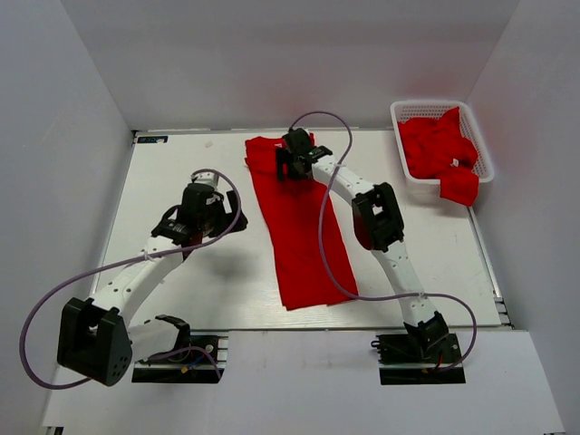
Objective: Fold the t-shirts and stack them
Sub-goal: Rotate the tshirt 90 degrees
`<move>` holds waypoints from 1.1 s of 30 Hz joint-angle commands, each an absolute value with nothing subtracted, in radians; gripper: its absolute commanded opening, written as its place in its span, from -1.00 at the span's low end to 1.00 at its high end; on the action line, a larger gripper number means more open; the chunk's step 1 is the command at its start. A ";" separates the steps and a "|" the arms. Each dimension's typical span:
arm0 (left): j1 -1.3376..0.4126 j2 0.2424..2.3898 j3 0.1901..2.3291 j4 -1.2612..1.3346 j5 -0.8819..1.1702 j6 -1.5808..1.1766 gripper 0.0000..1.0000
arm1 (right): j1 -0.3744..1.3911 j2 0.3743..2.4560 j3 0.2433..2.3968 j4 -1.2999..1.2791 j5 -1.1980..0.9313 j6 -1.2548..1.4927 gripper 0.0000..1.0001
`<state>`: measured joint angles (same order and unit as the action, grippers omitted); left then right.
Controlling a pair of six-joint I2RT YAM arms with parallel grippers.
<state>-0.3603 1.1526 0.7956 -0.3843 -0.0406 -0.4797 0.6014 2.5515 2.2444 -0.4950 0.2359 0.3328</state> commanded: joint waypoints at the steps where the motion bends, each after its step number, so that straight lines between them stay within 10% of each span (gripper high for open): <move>1: -0.364 1.172 0.793 -0.403 0.005 -0.479 1.00 | 0.548 2.622 2.278 -0.551 0.239 0.437 0.81; 14: -0.373 1.430 0.907 -0.494 0.221 -0.396 1.00 | 0.413 2.602 2.327 -0.448 0.229 0.571 0.81; 23: -0.413 1.398 0.839 -0.448 0.370 -0.360 1.00 | 0.448 2.222 2.106 -0.370 0.051 0.253 0.81; 33: -0.577 1.388 0.789 -0.347 0.296 -0.350 0.96 | 0.468 1.479 1.174 -0.292 0.201 0.415 0.81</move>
